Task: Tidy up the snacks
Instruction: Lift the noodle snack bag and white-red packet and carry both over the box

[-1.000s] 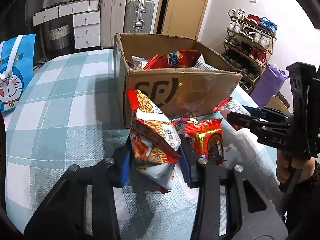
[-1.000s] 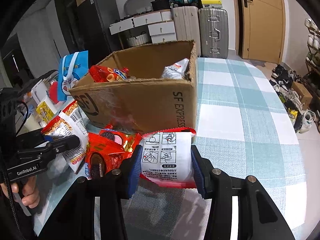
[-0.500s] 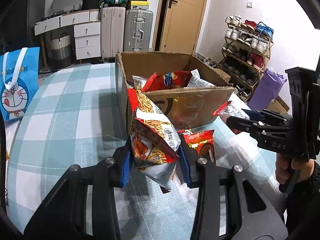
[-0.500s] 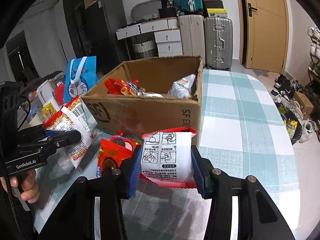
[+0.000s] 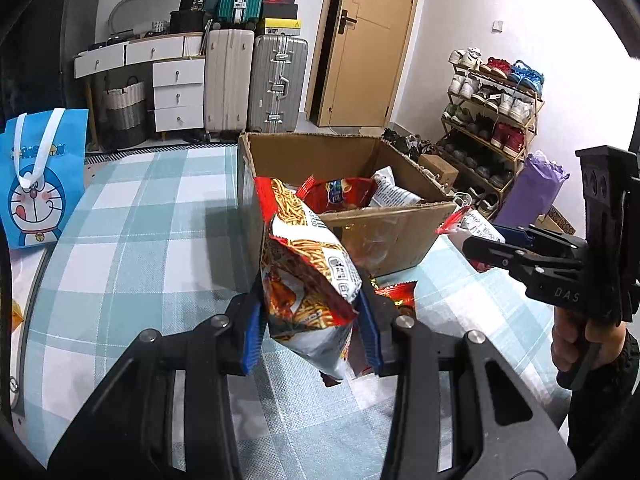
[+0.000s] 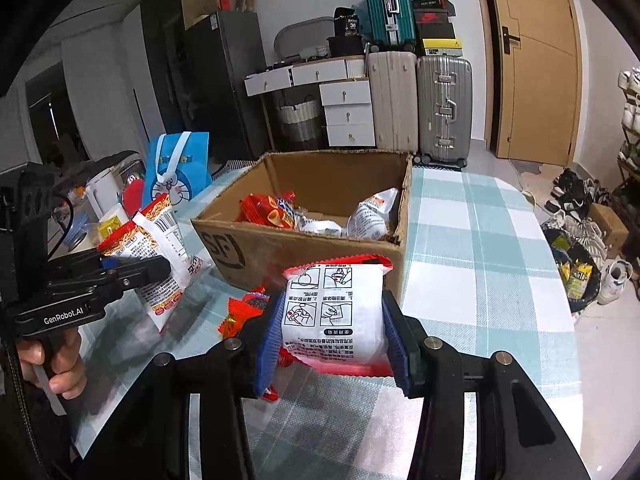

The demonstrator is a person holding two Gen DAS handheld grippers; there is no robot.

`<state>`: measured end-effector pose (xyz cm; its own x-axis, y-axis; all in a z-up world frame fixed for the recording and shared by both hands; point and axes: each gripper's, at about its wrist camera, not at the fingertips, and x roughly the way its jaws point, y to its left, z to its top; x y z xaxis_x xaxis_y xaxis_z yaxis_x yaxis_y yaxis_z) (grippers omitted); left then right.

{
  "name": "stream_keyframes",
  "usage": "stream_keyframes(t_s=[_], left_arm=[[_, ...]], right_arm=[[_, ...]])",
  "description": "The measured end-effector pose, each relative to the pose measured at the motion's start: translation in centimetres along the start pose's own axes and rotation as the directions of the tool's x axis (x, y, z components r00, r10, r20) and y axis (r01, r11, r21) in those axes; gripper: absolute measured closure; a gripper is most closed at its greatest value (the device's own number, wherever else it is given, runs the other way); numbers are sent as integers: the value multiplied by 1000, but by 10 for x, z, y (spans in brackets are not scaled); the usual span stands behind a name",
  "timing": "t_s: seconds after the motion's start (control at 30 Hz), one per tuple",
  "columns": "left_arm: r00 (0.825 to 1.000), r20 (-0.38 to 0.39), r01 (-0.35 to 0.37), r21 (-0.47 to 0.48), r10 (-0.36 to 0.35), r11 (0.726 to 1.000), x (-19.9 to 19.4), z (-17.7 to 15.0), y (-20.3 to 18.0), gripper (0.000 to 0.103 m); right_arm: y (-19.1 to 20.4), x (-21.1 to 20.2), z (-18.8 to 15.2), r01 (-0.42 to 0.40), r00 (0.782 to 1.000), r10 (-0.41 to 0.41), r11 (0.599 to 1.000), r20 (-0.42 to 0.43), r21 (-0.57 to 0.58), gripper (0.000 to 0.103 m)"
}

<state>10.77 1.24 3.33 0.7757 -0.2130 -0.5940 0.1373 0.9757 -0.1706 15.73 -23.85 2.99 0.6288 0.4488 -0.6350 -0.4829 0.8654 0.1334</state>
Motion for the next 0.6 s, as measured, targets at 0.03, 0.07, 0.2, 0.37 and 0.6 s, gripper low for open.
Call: stream_keyframes(t_s=[0.03, 0.07, 0.2, 0.37, 0.6], left_arm=[[1000, 4, 0, 3, 0, 1000, -3, 0, -1, 66], [1000, 8, 1, 5, -1, 1000, -6, 0, -1, 66], [1000, 17, 2, 11, -3, 1000, -13, -1, -6, 66], [1000, 26, 5, 14, -5, 1000, -20, 0, -11, 66], [999, 43, 23, 1, -23, 1000, -23, 9, -16, 66]], right_arm=[[0, -2, 1, -2, 1000, 2, 1000, 4, 3, 56], [0, -4, 1, -7, 1000, 7, 1000, 8, 7, 56], [0, -7, 2, -13, 1000, 13, 1000, 12, 9, 56], [1, -13, 4, -20, 999, 19, 1000, 27, 7, 56], [3, -17, 6, -34, 999, 33, 999, 38, 13, 56]])
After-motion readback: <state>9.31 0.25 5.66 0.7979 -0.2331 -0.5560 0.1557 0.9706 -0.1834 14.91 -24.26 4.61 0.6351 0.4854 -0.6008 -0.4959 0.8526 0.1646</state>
